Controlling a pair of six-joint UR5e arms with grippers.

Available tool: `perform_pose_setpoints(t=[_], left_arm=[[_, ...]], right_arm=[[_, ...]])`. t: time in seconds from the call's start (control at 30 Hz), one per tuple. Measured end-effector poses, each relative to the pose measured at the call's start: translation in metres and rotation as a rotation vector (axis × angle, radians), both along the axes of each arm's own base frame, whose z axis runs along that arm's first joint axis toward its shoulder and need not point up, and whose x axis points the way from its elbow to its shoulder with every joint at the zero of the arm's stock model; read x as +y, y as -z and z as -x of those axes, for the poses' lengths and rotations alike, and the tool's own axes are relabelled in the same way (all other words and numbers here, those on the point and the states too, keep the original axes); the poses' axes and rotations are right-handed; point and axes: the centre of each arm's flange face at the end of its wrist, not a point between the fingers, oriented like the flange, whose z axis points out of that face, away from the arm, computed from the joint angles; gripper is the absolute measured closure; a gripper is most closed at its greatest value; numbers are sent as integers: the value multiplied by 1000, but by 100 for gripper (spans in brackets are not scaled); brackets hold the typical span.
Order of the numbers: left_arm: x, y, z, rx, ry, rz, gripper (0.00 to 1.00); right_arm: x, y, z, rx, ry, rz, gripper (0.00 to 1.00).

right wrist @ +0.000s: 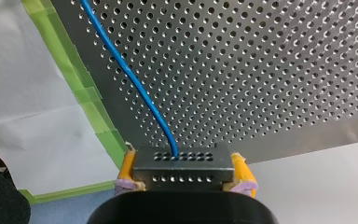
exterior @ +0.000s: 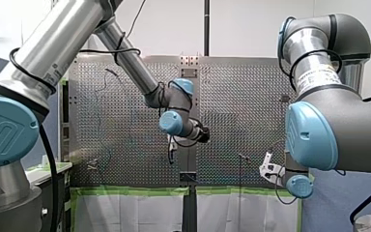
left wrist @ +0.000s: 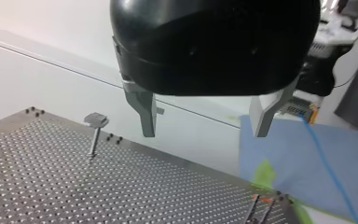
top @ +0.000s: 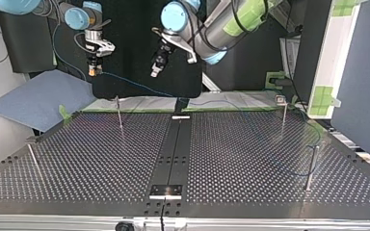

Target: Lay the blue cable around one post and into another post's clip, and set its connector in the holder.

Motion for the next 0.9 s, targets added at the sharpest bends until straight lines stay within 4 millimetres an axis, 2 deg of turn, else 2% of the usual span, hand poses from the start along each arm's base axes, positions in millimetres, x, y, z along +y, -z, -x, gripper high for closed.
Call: perform_pose_setpoints(t=[0.3,0.53,0.63,0.9], left_arm=[[-15,12,-43,-53,-42,63,0],[-20,23,-85,-110,-92,100,0],[-21,33,-92,-122,-97,101,0],[-19,76,-92,-118,-100,89,0]], right_arm=[[0,0,0,1,-2,0,100],[0,0,-1,1,-3,0,100],[0,0,-1,1,-4,1,100],[1,0,-4,0,-11,2,100]])
